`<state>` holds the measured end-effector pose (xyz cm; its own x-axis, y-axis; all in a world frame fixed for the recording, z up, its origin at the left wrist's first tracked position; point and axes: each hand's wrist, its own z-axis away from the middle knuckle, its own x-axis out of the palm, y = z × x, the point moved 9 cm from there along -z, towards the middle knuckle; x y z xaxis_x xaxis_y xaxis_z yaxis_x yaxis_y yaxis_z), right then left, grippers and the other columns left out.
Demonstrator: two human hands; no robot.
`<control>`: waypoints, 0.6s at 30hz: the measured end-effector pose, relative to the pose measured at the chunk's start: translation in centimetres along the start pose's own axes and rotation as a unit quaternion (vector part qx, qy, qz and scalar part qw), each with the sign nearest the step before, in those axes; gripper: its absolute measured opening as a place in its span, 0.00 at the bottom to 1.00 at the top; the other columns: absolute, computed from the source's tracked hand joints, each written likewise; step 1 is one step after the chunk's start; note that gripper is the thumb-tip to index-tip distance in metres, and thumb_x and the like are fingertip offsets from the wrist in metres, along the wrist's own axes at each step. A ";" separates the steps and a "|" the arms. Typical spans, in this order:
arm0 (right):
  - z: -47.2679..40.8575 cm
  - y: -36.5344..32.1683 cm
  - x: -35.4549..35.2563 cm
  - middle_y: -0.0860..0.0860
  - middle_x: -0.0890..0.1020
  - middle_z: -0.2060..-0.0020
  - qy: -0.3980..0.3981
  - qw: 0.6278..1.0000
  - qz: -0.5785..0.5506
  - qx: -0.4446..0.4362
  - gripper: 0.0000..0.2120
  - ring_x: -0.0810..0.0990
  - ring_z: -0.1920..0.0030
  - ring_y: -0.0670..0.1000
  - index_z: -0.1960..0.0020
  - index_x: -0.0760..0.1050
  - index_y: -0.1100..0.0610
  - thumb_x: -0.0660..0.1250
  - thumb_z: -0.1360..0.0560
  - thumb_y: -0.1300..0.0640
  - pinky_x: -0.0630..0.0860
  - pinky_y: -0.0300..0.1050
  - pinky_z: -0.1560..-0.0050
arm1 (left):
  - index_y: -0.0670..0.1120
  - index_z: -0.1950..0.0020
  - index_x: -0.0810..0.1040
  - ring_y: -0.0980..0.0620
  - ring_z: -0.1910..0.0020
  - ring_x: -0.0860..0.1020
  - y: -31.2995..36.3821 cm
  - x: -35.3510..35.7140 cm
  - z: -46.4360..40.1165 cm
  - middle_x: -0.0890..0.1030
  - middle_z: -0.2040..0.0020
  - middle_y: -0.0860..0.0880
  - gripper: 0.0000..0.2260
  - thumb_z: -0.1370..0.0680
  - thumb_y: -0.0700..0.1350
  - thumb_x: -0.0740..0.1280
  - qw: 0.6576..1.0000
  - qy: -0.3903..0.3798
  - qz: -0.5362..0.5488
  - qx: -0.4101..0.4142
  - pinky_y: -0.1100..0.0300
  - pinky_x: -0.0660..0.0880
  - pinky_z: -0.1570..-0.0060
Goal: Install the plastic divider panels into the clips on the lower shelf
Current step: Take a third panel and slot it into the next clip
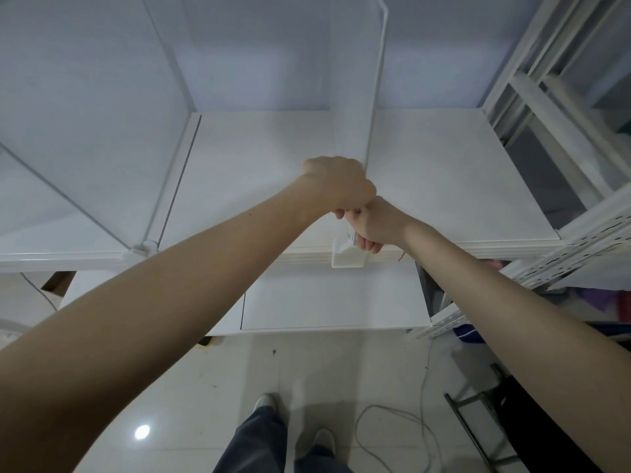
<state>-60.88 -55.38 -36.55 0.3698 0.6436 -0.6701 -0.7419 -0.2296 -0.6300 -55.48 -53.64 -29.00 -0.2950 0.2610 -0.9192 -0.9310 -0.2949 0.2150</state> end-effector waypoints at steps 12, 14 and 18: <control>0.2 0.6 0.1 0.55 0.74 0.75 -0.010 0.998 -0.001 0.063 0.18 0.71 0.83 0.46 0.68 0.64 0.52 0.48 0.21 0.54 0.68 0.31 0.82 | 0.46 0.68 0.63 0.46 0.57 0.72 0.3 0.5 0.0 0.71 0.66 0.48 0.12 0.24 0.40 0.55 0.997 0.006 0.078 0.008 0.57 0.66 0.56; 0.0 0.7 0.2 0.55 0.75 0.74 -0.015 0.998 -0.004 0.067 0.17 0.71 0.79 0.48 0.67 0.64 0.52 0.49 0.21 0.54 0.68 0.30 0.82 | 0.45 0.68 0.63 0.45 0.57 0.71 0.2 0.6 -0.1 0.72 0.60 0.46 0.13 0.24 0.40 0.54 0.997 0.007 0.077 0.009 0.57 0.66 0.56; -0.5 1.1 0.8 0.53 0.73 0.82 -0.027 0.996 -0.015 0.082 0.17 0.68 0.87 0.46 0.66 0.64 0.55 0.50 0.21 0.52 0.66 0.30 0.82 | 0.40 0.52 0.73 0.40 0.47 0.74 -0.1 0.6 -0.1 0.76 0.47 0.40 0.12 0.21 0.42 0.52 0.997 0.038 0.062 0.017 0.55 0.66 0.54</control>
<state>-61.11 -55.51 -38.02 0.3658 0.6880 -0.6268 -0.8142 -0.0897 -0.5737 -55.51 -53.58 -29.58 -0.3917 0.1540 -0.9071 -0.8960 -0.2881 0.3380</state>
